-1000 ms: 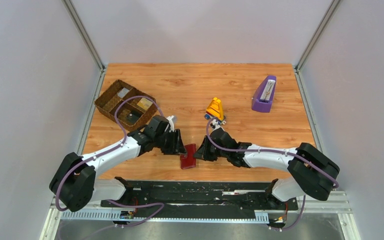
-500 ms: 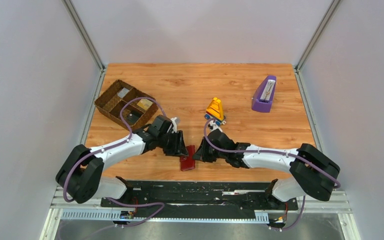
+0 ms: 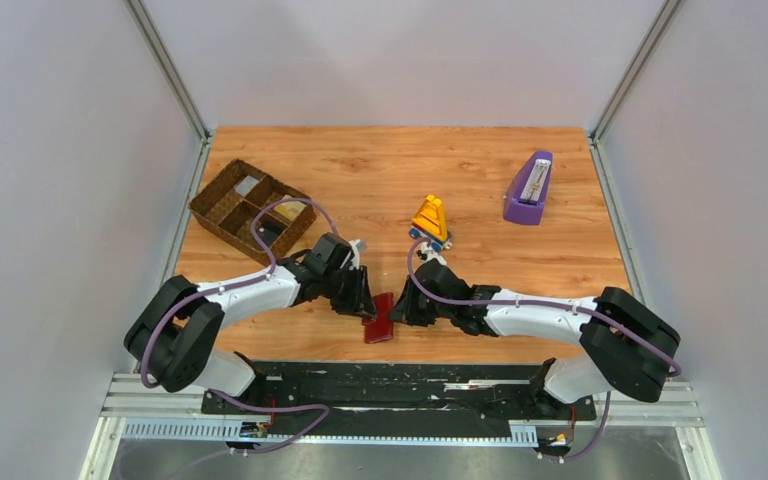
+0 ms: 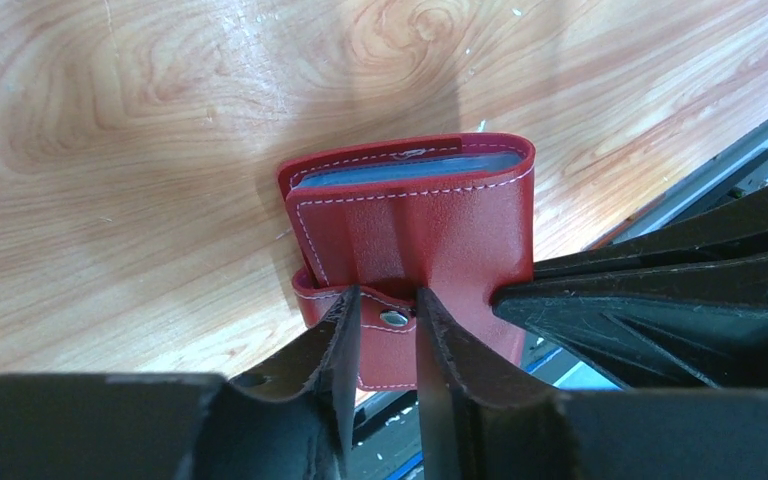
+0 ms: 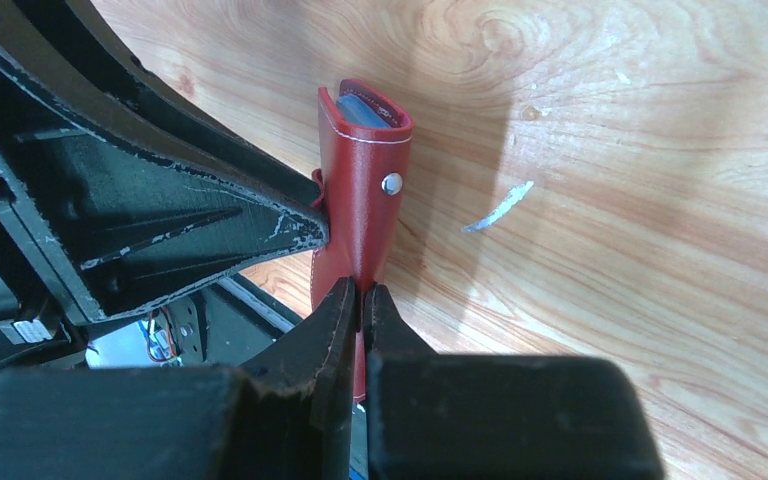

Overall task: Take the credit cards out of the card holder
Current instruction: Open the card holder at the center of the board.

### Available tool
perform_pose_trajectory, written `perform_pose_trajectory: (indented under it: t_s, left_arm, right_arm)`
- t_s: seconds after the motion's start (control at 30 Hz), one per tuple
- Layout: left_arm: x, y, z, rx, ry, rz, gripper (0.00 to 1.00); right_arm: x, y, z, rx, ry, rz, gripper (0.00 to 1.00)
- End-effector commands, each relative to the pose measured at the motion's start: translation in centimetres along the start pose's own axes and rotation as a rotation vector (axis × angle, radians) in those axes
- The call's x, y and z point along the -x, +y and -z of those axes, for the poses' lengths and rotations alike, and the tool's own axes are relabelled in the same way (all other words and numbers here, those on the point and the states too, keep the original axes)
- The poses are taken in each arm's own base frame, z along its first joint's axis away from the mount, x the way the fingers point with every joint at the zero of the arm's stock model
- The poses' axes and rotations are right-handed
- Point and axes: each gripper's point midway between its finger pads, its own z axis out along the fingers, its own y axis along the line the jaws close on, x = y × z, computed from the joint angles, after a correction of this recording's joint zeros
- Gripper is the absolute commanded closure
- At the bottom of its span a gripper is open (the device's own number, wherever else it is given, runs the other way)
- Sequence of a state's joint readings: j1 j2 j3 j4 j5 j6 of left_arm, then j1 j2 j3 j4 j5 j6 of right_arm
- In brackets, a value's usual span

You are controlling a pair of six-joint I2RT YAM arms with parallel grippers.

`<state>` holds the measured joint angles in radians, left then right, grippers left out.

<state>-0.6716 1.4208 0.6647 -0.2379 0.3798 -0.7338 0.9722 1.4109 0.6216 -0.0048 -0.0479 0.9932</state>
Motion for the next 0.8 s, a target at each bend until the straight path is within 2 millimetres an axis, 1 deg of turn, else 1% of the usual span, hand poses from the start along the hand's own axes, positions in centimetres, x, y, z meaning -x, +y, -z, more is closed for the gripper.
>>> perform_pose_trajectory:
  t_s: [0.0,0.13,0.33,0.37,0.5,0.53,0.7,0.77]
  left_arm:
    - [-0.4,0.0,-0.7,0.003,0.019,-0.023,0.72]
    - [-0.2,0.2,-0.7,0.021,0.018,-0.036,0.85]
    - [0.1,0.1,0.0,0.038,0.005,-0.051,1.0]
    - [0.2,0.0,0.1,0.036,0.0,-0.053,1.0]
    - [0.3,-0.2,0.6,0.035,-0.008,-0.061,1.0]
    - [0.4,-0.2,0.8,0.039,-0.009,-0.063,1.0]
    - [0.7,-0.5,1.8,0.049,-0.035,-0.077,1.0]
    - [0.8,-0.9,2.1,0.034,-0.041,-0.082,1.0]
  right_arm:
    - [2.3,3.4,0.8,0.09,-0.081,0.022,1.0]
    - [2.3,3.0,0.8,0.071,-0.082,0.023,1.0]
    - [2.1,2.3,1.0,0.054,-0.084,0.031,1.0]
    - [2.6,2.0,1.0,0.037,-0.111,0.031,1.0]
    - [2.8,1.6,1.0,0.025,-0.126,0.045,1.0]
    - [2.5,0.8,1.0,-0.003,-0.114,0.049,1.0]
    - [2.8,-0.6,1.2,-0.048,-0.12,0.08,1.0]
    - [3.1,-1.4,1.4,-0.072,-0.129,0.085,0.96]
